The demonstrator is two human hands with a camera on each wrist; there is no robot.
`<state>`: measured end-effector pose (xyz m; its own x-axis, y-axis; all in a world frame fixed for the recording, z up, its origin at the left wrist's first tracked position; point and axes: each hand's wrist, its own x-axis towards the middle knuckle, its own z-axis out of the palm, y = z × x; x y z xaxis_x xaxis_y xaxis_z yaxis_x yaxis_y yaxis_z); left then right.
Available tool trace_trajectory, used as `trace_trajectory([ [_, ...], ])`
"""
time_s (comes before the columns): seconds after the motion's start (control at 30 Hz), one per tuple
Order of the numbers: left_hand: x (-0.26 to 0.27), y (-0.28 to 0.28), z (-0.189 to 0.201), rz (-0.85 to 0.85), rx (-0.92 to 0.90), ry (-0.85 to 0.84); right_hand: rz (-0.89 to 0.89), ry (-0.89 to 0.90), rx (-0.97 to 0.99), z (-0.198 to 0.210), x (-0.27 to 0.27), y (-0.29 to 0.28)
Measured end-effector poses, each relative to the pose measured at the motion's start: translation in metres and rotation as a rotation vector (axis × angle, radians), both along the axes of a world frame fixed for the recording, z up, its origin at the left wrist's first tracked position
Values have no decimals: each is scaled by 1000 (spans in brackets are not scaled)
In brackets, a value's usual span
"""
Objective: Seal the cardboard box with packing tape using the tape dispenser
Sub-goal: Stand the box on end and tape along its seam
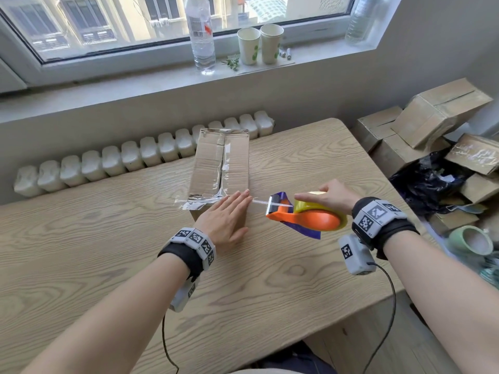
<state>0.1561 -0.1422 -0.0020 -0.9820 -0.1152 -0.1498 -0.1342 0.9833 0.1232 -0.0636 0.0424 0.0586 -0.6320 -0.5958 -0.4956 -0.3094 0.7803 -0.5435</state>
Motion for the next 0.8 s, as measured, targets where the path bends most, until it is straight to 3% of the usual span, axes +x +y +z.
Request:
trace_trajectory([
  [0.47, 1, 2, 5, 49, 83, 53, 51, -114, -186, 9, 8, 2],
  [0.8, 0, 5, 8, 70, 115, 53, 88, -36, -266, 6, 14, -4],
])
